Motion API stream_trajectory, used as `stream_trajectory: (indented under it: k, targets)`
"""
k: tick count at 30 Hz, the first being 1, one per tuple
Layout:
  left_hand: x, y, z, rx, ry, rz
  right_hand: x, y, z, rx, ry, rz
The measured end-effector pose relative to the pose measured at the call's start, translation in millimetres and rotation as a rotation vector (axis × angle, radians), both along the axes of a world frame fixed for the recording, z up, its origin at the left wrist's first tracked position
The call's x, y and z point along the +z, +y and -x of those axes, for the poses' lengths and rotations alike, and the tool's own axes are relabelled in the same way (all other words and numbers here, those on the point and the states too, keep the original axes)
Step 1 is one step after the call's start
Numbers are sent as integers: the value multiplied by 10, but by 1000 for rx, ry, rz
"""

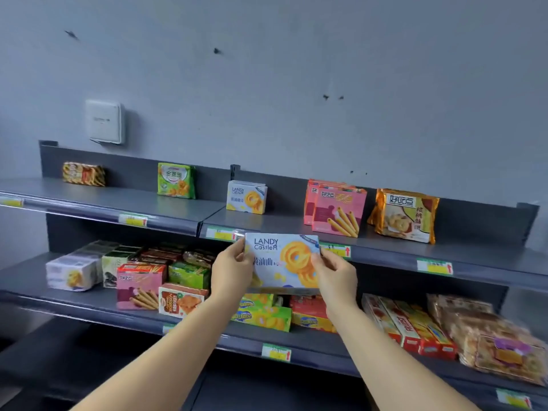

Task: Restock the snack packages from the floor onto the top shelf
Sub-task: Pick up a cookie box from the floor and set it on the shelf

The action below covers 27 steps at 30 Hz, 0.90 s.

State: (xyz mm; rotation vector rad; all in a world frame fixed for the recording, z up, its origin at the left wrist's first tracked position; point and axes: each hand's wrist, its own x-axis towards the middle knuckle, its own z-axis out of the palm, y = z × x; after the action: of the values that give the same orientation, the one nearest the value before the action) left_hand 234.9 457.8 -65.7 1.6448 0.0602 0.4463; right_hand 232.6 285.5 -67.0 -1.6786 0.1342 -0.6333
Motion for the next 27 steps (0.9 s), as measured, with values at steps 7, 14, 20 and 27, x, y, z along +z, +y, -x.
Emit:
stream_trajectory:
  k: [7,14,20,27]
  targets:
    - [245,466,-934,29,-41,-32,265,436,-995,44,-46,-30]
    - [402,842,-1915,-47,-68,-44,451,776,-1787,45,-79,-61]
    - [532,981,-2602,-61,-66,-37,572,876,-2473,52,-64,-46]
    - [544,1035,-3291,-18,-70,-48,531,870,-3292,73,5,33]
